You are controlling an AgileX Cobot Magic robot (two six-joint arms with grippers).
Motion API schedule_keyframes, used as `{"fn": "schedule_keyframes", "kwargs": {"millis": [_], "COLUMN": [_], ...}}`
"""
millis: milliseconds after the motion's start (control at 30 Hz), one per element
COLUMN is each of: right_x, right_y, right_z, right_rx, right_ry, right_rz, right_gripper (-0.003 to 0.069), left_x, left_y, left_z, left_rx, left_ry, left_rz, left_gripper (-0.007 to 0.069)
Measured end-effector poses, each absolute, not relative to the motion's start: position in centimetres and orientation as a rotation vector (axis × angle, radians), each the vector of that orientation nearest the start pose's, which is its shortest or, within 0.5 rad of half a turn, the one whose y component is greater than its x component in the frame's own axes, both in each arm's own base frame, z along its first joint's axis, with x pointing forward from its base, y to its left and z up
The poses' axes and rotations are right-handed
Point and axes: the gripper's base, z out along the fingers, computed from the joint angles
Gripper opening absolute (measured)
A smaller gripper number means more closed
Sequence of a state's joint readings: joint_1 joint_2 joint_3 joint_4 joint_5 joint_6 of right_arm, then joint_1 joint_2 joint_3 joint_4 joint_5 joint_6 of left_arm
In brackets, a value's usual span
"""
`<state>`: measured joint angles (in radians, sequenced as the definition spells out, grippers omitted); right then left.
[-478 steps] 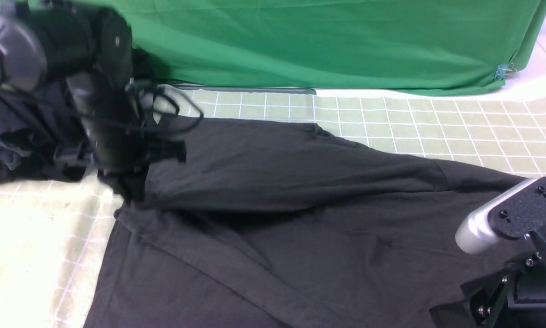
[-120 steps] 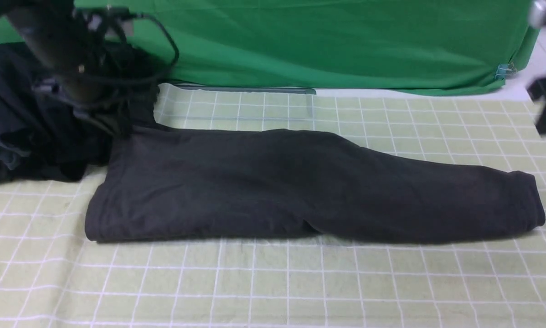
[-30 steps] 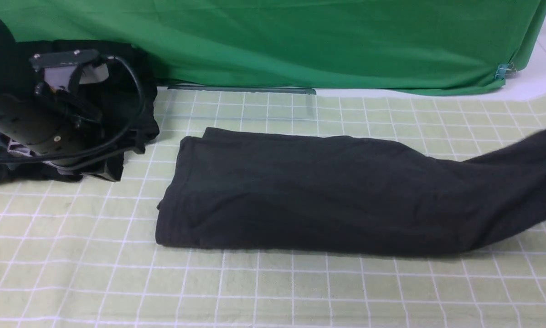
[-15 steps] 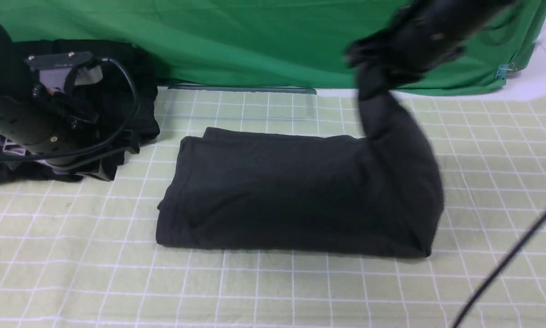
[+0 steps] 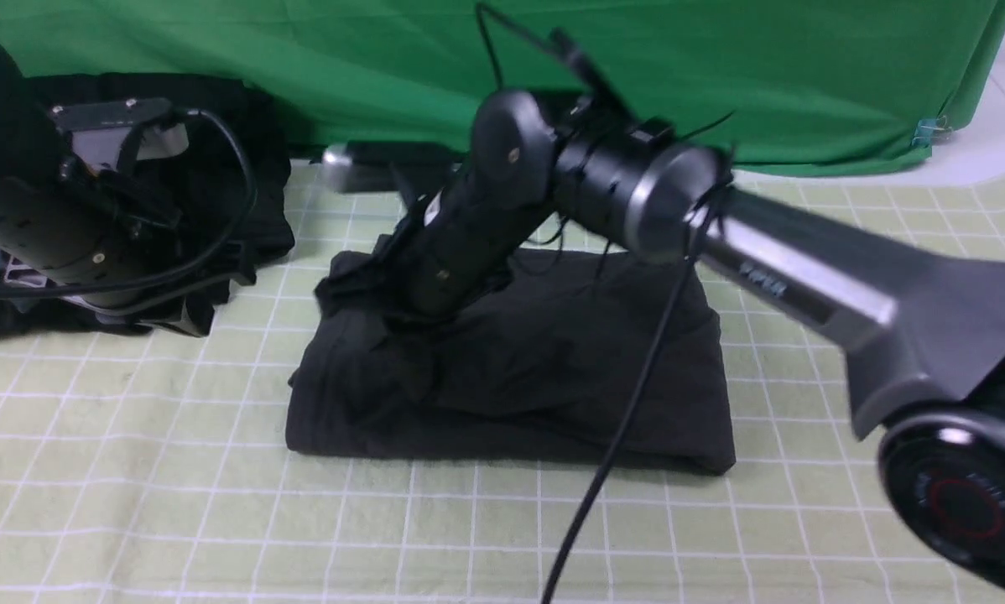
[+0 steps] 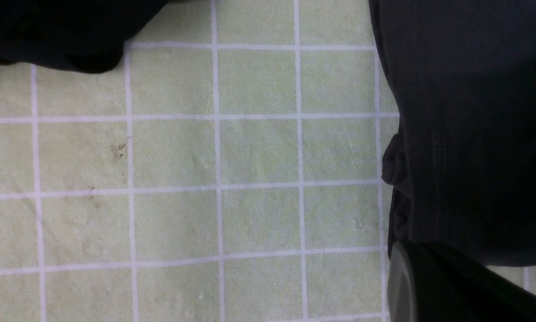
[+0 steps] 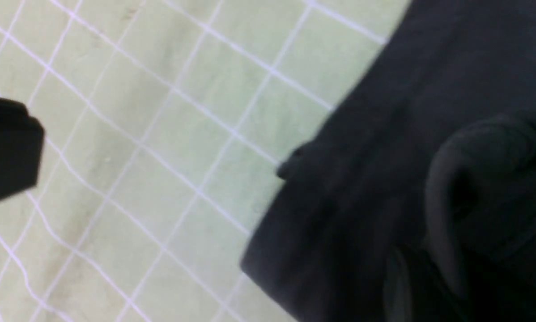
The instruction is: Fold a long-sleeved shirt over a green coffee tablecloth.
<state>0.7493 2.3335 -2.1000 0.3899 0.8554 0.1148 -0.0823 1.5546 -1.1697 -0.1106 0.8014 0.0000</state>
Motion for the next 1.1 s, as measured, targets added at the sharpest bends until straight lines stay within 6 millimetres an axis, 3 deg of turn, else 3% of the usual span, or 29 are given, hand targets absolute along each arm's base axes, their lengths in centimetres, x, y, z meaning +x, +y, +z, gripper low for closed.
{"fn": "schedule_keyframes", "kwargs": {"millis": [33,133,233,300,367,500,567,600,633,700,900,933,967,1067,1100], "right_x": [36.6,36.3,36.1,36.0,36.1,36.9,37.8,37.9,38.2,38.0,36.1,35.5,35.3,34.3,34.3], "right_y": [37.7,38.6,38.6,38.0,37.0,32.5,29.2,28.8,26.2,23.7,18.7,17.4,17.1,14.5,14.4], "right_z": [21.4,21.2,21.9,23.3,25.4,30.7,33.0,33.2,34.0,34.0,31.8,31.2,31.0,29.6,29.8], "right_rx": [-0.611,-0.594,-0.609,-0.688,-0.786,-0.886,-0.847,-0.844,-0.802,-0.769,-0.759,-0.735,-0.728,-0.655,-0.649], "right_ry": [2.601,2.57,2.577,2.578,2.546,2.508,2.477,2.476,2.488,2.532,2.676,2.697,2.706,2.708,2.7], "right_rz": [0.784,0.826,0.844,0.83,0.804,0.612,0.451,0.428,0.352,0.29,0.208,0.198,0.195,0.18,0.181], "right_gripper": [0.009,0.0293,0.0447,0.0509,0.0523,0.0444,0.0302,0.0286,0.0136,0.0046,0.0,0.0,-0.0001,-0.0002,-0.0002], "left_x": [32.0,32.0,32.0,32.0,32.0,32.2,32.5,32.5,32.8,33.2,34.6,35.1,35.2,36.4,36.5], "left_y": [-3.4,-3.4,-3.4,-3.4,-3.4,-3.5,-4.0,-4.0,-4.5,-4.8,-6.4,-7.5,-7.6,-10.0,-10.1], "left_z": [27.3,27.3,27.3,27.3,27.3,27.3,27.6,27.6,27.8,27.7,25.9,24.9,24.7,23.0,22.7], "left_rx": [0.033,0.033,0.033,0.033,0.033,0.012,-0.01,-0.017,-0.018,-0.025,0.01,0.044,0.048,0.136,0.139], "left_ry": [2.67,2.67,2.67,2.67,2.67,2.65,2.606,2.602,2.562,2.529,2.558,2.584,2.588,2.62,2.627], "left_rz": [-0.157,-0.157,-0.157,-0.157,-0.157,-0.188,-0.262,-0.271,-0.338,-0.397,-0.438,-0.444,-0.445,-0.441,-0.44], "left_gripper": [-0.0004,-0.0004,-0.0004,-0.0004,-0.0004,-0.0004,-0.0004,-0.0004,-0.0002,0.0006,0.0092,0.0153,0.0153,0.0292,0.0307]}}
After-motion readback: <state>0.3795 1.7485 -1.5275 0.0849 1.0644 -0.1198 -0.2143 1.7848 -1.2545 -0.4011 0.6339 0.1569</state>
